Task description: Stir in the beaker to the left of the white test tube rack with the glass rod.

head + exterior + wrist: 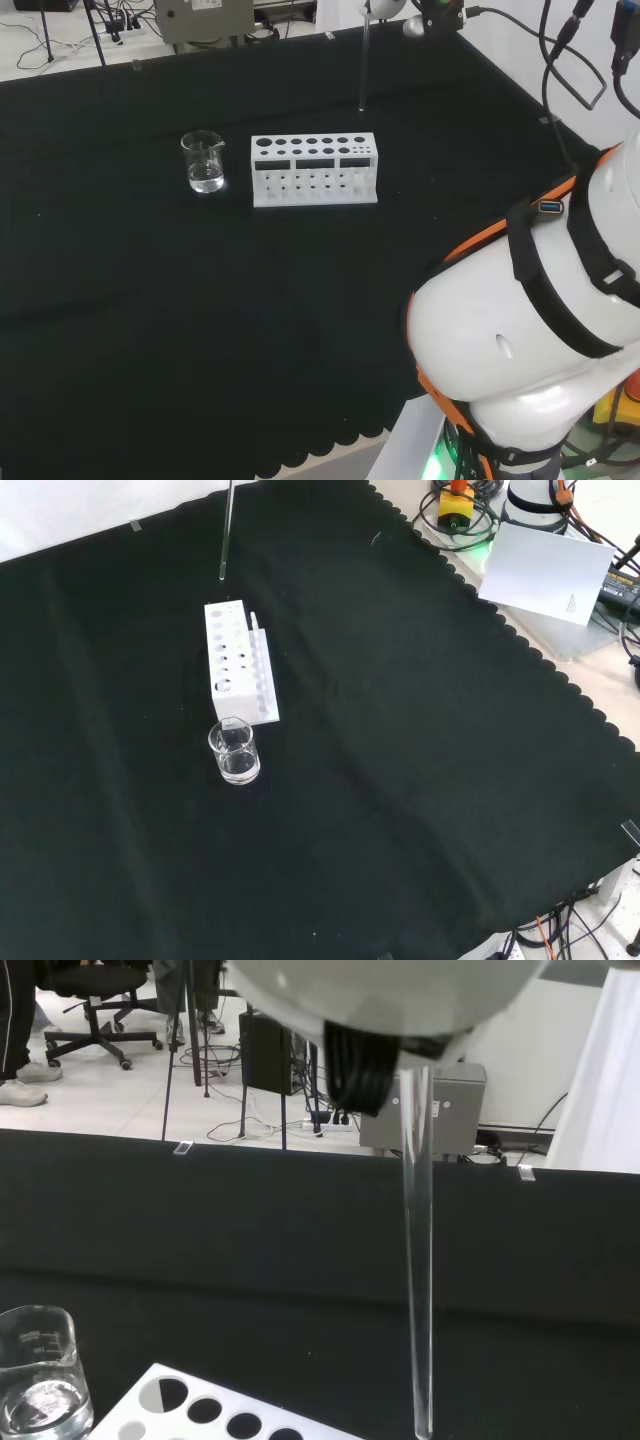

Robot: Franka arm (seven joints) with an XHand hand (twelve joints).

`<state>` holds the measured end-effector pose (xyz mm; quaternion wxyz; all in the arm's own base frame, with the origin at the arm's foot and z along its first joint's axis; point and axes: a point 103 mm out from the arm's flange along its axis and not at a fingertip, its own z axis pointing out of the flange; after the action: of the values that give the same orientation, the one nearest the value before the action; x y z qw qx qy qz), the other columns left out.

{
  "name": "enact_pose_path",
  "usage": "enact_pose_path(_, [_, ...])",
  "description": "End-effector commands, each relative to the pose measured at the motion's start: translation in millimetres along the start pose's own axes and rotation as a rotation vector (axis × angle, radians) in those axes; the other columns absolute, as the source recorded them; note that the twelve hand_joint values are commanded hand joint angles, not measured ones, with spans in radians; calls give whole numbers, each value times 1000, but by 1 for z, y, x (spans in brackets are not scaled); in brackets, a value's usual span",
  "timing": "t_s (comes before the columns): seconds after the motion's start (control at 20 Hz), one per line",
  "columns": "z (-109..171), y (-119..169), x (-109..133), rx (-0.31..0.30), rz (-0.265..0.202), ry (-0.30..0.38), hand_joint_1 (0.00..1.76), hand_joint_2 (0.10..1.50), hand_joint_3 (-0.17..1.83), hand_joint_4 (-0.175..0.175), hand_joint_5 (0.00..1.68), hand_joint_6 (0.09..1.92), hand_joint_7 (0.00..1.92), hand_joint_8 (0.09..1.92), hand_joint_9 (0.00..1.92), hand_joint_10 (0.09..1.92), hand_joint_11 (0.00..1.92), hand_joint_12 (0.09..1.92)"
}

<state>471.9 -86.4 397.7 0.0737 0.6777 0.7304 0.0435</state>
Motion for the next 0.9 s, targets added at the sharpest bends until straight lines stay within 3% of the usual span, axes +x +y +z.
enact_pose_path(0.05, [-1, 4, 8, 0, -20, 6, 1325, 619, 767, -175, 1189, 601, 1298, 948, 1701, 617, 1595, 968])
enact_pose_path(0.5, [1, 19, 33, -5, -67, 48, 1326, 616, 770, -175, 1192, 597, 1301, 943, 1703, 613, 1595, 968])
enact_pose_path(0.9, [1, 50, 80, -15, -170, 67, 1326, 614, 772, -175, 1194, 594, 1303, 940, 1704, 610, 1595, 968])
